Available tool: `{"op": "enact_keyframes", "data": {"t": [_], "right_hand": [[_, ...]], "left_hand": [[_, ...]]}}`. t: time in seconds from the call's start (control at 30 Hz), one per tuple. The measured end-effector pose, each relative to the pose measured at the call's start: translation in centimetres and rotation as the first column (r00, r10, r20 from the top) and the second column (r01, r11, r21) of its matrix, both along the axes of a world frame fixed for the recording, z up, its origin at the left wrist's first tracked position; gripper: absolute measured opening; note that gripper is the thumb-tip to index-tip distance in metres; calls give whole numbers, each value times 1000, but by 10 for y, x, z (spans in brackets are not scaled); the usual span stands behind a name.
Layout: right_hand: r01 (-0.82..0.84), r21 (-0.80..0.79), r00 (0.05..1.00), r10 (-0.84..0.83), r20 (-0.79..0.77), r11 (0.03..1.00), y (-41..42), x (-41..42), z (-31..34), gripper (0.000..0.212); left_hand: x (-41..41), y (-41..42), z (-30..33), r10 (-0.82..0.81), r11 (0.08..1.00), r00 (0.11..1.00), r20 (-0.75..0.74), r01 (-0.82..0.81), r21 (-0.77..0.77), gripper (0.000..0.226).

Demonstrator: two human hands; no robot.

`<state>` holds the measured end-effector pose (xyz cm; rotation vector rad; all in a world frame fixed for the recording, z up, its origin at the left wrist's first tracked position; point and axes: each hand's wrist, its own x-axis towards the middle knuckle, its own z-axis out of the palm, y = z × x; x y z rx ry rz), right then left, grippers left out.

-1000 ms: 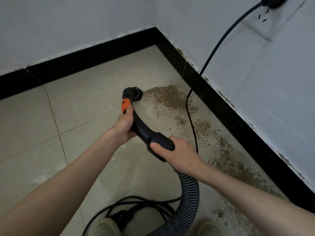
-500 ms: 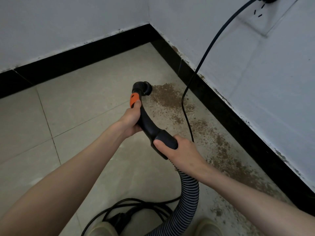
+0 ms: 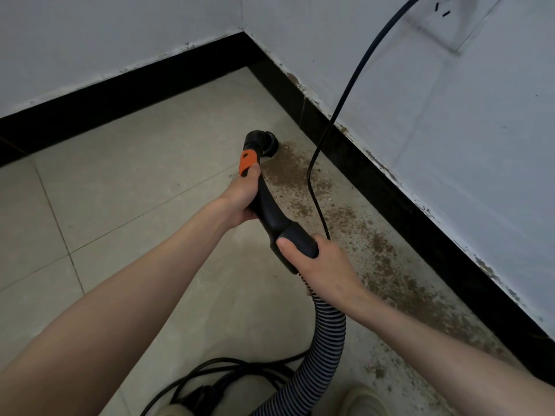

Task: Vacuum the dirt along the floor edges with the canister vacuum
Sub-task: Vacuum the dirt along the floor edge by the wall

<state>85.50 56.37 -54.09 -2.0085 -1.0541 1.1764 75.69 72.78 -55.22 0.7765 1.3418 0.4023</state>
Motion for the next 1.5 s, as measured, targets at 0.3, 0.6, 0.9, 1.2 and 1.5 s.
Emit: {"op": "enact_keyframes", "data": {"t": [0.3,0.6,0.9,1.2,1.5], "right_hand": [[80,18,996,-81,24,997,6,6,-6,55],[134,35,991,-134,2,990,14,17,-14,58],[136,1,989,-136,59,991,14,10,-12,59],[216,-28,976,-214,44,976,-25,1,1,64],[198,-79,978,-202,-54,977,-19,-21,-4,44]], "left_hand": [[24,17,-2,-104,994,994,-17,105,28,42],[49,35,-9,-173,983,984,-51,176,59,48],[47,35,-17,-153,988,988,-22,153,31,47],[49,1,-11,-238,971,971,6,238,-11,55],[38,-2,-7,-306,950,950,-61,309,49,51]]}}
